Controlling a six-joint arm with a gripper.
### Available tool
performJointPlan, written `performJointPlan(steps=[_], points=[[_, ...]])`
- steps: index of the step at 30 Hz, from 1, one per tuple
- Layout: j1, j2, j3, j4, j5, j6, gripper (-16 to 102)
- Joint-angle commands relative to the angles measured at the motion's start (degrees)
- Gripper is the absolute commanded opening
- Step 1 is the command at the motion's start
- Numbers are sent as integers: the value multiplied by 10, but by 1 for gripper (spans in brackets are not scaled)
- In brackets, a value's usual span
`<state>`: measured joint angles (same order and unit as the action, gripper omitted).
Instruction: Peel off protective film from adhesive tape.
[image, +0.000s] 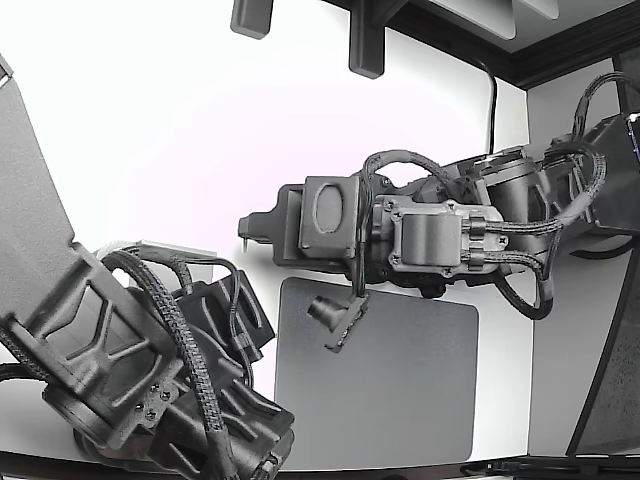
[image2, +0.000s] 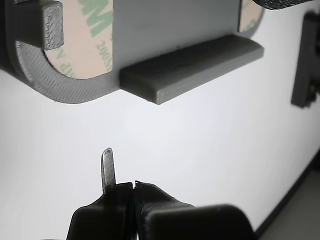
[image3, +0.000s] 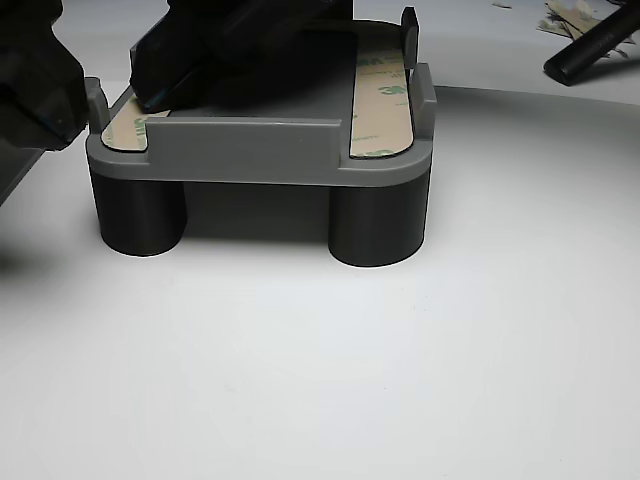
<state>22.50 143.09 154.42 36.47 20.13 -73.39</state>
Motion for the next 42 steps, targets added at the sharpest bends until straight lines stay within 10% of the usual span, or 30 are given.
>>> performJointPlan(steps=[1,42], points=[[-4,3,-13,-12,3,4,-11],[65,-98,-15,-84,91,67,-11]])
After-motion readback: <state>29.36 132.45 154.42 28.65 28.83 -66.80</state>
